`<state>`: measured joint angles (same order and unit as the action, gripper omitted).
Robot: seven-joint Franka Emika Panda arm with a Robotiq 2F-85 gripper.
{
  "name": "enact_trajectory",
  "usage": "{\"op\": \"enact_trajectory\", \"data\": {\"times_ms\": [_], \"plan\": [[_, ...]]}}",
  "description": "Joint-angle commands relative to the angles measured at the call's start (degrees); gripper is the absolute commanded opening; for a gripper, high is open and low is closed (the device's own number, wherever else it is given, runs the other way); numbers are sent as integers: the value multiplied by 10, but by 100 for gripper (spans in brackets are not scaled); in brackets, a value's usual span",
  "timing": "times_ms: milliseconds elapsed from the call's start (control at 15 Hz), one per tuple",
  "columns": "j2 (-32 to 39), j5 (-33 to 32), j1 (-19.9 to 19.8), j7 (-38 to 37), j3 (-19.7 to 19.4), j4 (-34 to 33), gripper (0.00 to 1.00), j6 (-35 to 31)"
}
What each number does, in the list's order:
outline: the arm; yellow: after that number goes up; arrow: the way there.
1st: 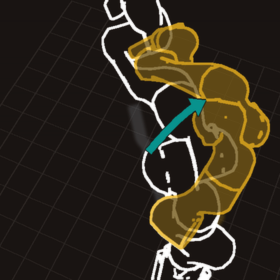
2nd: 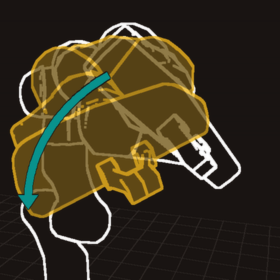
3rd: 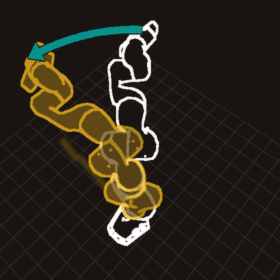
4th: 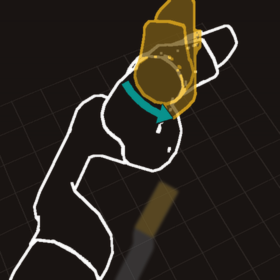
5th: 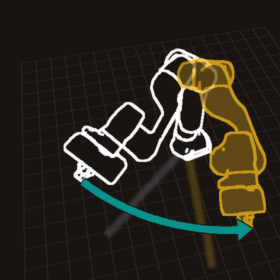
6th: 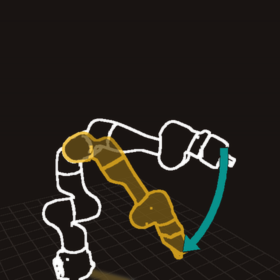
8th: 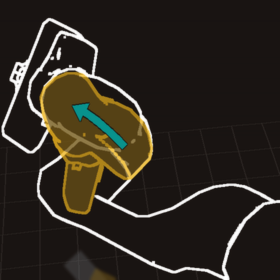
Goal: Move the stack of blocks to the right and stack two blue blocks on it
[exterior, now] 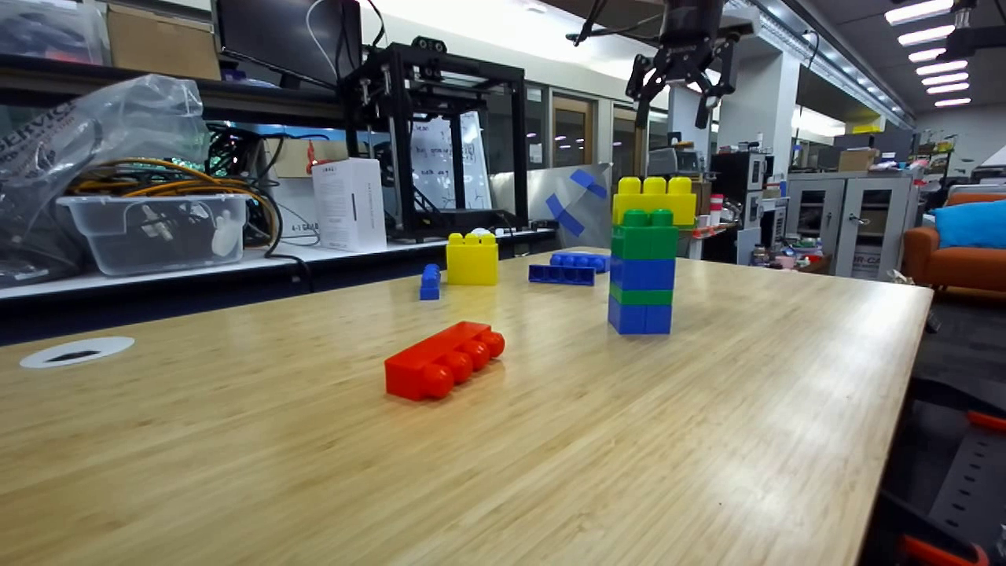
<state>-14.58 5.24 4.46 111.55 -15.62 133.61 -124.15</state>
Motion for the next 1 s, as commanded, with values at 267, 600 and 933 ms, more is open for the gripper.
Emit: {"op": "enact_trajectory", "data": {"times_ms": [267, 600, 933], "plan": [[10, 6, -25, 5, 23, -11, 100, 2], [27, 15, -22, 29, 24, -2, 100, -17], [79, 24, -24, 60, 39, 20, 100, -76]]}}
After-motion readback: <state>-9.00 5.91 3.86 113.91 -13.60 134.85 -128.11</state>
